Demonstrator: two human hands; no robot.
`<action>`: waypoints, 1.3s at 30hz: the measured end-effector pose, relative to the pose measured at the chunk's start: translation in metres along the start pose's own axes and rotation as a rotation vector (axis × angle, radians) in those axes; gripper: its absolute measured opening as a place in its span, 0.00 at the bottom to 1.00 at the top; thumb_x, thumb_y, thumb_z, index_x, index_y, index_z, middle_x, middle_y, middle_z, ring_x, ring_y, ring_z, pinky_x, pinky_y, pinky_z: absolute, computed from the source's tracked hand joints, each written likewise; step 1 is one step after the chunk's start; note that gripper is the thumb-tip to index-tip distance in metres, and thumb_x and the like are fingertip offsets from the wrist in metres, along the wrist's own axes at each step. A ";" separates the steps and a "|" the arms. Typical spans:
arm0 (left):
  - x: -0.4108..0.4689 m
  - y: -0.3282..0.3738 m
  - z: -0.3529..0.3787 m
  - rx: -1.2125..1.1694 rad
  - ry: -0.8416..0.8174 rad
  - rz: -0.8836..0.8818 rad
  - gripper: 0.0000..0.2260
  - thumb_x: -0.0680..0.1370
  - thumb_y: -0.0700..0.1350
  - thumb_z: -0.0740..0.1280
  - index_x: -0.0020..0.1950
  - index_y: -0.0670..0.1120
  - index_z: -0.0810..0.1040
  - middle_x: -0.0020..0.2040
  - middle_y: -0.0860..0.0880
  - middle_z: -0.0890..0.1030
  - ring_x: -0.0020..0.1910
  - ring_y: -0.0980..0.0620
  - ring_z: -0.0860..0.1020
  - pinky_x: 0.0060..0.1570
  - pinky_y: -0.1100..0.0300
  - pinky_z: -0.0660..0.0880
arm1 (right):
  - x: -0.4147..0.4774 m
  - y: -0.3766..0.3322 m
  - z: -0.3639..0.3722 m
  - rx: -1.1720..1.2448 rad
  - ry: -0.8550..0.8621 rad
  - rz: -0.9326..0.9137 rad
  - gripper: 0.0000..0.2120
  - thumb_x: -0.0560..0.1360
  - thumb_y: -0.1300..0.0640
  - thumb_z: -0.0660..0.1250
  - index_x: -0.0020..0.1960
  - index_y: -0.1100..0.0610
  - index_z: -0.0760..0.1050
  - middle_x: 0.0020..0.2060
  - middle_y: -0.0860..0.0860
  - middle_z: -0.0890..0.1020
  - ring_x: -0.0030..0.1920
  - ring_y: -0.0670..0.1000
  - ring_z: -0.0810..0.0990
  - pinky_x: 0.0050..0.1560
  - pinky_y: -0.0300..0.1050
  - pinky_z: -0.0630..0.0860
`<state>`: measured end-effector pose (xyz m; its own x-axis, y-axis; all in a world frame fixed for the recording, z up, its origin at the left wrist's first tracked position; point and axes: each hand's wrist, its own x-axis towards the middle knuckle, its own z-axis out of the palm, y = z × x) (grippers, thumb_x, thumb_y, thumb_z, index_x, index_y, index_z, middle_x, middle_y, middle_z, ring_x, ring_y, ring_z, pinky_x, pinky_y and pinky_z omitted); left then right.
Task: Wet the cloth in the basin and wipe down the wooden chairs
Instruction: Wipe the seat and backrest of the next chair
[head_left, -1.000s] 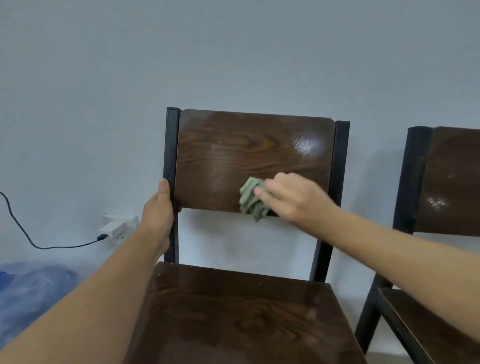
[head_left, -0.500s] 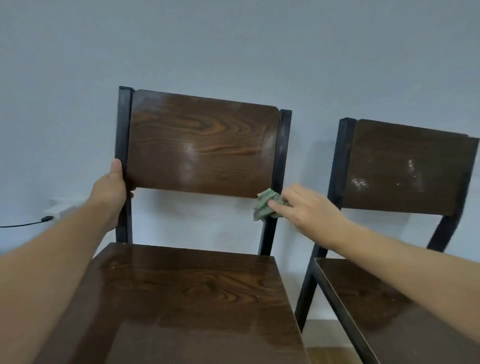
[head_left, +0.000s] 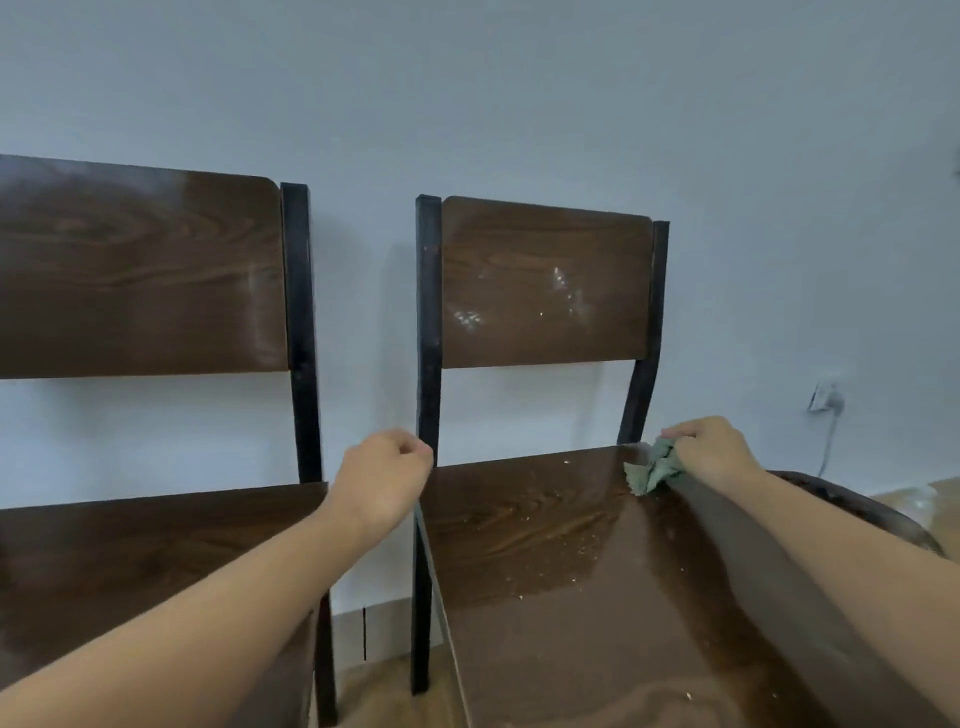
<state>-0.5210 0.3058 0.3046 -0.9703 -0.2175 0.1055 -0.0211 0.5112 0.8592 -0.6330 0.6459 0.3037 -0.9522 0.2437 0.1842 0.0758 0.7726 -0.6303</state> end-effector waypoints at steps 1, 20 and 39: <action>0.006 0.001 0.014 -0.017 -0.008 -0.060 0.08 0.82 0.44 0.61 0.51 0.47 0.80 0.50 0.43 0.83 0.50 0.45 0.81 0.54 0.50 0.80 | 0.000 0.006 0.001 -0.033 -0.049 0.010 0.09 0.77 0.60 0.68 0.49 0.63 0.85 0.52 0.60 0.86 0.55 0.61 0.81 0.56 0.50 0.76; 0.017 -0.018 0.058 -0.175 0.087 -0.411 0.06 0.81 0.42 0.61 0.47 0.44 0.76 0.49 0.42 0.79 0.46 0.45 0.79 0.58 0.46 0.80 | -0.012 -0.052 0.088 -0.258 -0.100 -0.347 0.08 0.79 0.64 0.66 0.51 0.60 0.84 0.45 0.58 0.84 0.46 0.59 0.83 0.48 0.50 0.82; -0.088 0.015 0.027 -0.392 -0.091 -0.454 0.14 0.83 0.34 0.59 0.68 0.38 0.72 0.53 0.41 0.79 0.56 0.43 0.80 0.60 0.48 0.79 | -0.268 -0.022 -0.033 -0.128 -0.804 -0.901 0.22 0.80 0.66 0.65 0.65 0.43 0.81 0.51 0.41 0.80 0.56 0.44 0.76 0.56 0.38 0.73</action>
<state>-0.4423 0.3546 0.2945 -0.9021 -0.2613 -0.3433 -0.3644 0.0354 0.9306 -0.3699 0.5831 0.2930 -0.5869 -0.8091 -0.0306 -0.7230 0.5407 -0.4300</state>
